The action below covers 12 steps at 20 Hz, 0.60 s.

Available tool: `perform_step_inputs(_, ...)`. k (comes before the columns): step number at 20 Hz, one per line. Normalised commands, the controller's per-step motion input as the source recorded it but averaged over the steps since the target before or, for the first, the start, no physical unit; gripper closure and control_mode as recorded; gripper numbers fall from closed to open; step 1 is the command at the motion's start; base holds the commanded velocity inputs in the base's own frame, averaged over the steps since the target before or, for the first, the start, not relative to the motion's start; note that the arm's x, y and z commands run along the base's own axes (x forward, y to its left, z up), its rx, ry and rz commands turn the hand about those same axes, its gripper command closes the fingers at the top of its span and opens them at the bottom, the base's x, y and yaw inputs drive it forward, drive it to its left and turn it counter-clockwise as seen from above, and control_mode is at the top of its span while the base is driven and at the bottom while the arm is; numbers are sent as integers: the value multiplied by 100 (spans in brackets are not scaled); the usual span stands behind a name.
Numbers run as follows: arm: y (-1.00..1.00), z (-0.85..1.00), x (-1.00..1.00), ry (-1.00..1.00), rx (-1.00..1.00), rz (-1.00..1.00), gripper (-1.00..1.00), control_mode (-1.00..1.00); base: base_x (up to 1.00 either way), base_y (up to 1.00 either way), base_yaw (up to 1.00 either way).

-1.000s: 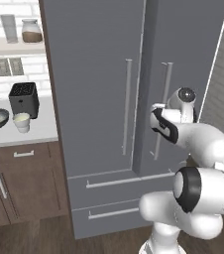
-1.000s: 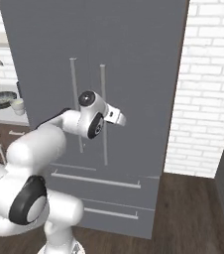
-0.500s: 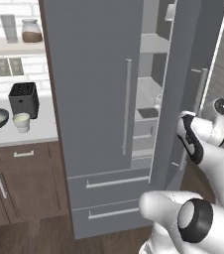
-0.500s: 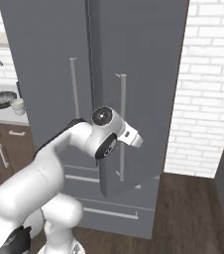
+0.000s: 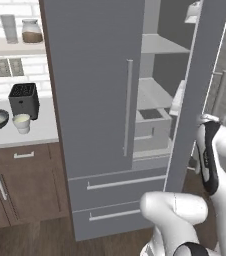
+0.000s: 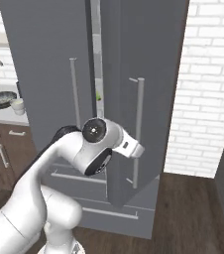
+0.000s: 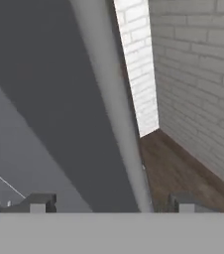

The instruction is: Grab a lemon wedge from the fridge and one ice cube from the ice bowl, and put them in the glass of lemonade.

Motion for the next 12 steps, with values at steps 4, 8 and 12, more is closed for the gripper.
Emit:
perform_step_inputs(4, 86, 85, -66, -9, -13, 2, -100, -100, 0, 0, 0)
perform_step_inputs(8, 100, 90, -6, 4, -22, 0, -100, -100, 0, 0, 0)
perform_step_inputs(12, 99, 78, 28, 17, -24, -3, -100, -100, 0, 0, 0)
